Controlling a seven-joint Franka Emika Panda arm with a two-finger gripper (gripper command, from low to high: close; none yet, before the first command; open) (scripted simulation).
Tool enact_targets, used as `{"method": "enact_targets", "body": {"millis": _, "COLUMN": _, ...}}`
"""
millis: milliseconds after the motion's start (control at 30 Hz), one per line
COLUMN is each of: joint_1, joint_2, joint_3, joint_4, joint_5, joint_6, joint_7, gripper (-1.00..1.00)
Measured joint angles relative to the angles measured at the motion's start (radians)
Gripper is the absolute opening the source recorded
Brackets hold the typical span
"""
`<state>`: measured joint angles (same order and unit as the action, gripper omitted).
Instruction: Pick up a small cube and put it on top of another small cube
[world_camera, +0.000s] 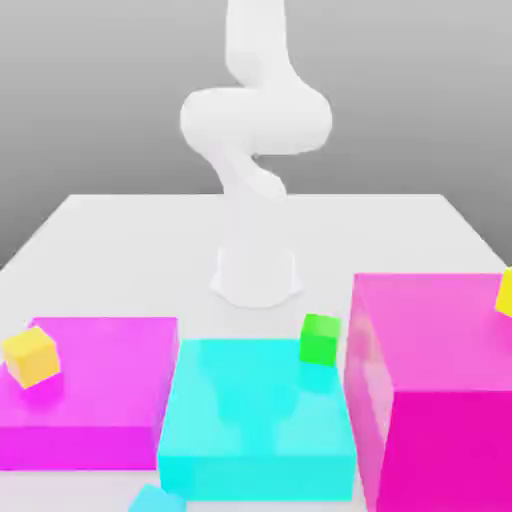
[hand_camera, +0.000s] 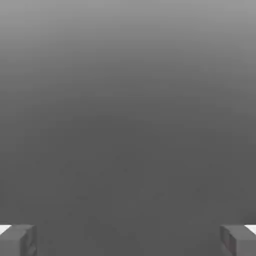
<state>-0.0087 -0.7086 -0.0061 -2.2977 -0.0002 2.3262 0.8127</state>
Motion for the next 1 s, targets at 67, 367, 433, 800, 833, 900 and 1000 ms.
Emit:
{"method": "enact_targets", "body": {"millis": 67, "joint_1": -0.008, "joint_2": 0.077, "joint_3": -0.005, "joint_4": 0.002, "joint_5": 0.001, "joint_6": 0.023, "joint_7": 0.010, "gripper": 0.00}}
{"method": "enact_targets", "body": {"millis": 367, "joint_1": -0.039, "joint_2": 0.405, "joint_3": -0.030, "joint_4": 0.010, "joint_5": 0.007, "joint_6": 0.117, "joint_7": 0.050, "gripper": 0.00}}
{"method": "enact_targets", "body": {"millis": 433, "joint_1": -0.046, "joint_2": 0.477, "joint_3": -0.037, "joint_4": 0.012, "joint_5": 0.010, "joint_6": 0.138, "joint_7": 0.058, "gripper": 0.00}}
{"method": "enact_targets", "body": {"millis": 800, "joint_1": -0.089, "joint_2": 0.877, "joint_3": -0.064, "joint_4": 0.022, "joint_5": 0.039, "joint_6": 0.254, "joint_7": 0.092, "gripper": 0.00}}
{"method": "enact_targets", "body": {"millis": 833, "joint_1": -0.092, "joint_2": 0.913, "joint_3": -0.066, "joint_4": 0.022, "joint_5": 0.042, "joint_6": 0.264, "joint_7": 0.094, "gripper": 0.00}}
{"method": "enact_targets", "body": {"millis": 900, "joint_1": -0.100, "joint_2": 0.986, "joint_3": -0.070, "joint_4": 0.024, "joint_5": 0.050, "joint_6": 0.285, "joint_7": 0.099, "gripper": 0.00}}
{"method": "enact_targets", "body": {"millis": 1000, "joint_1": -0.111, "joint_2": 1.095, "joint_3": -0.070, "joint_4": 0.033, "joint_5": 0.063, "joint_6": 0.332, "joint_7": 0.100, "gripper": 0.00}}
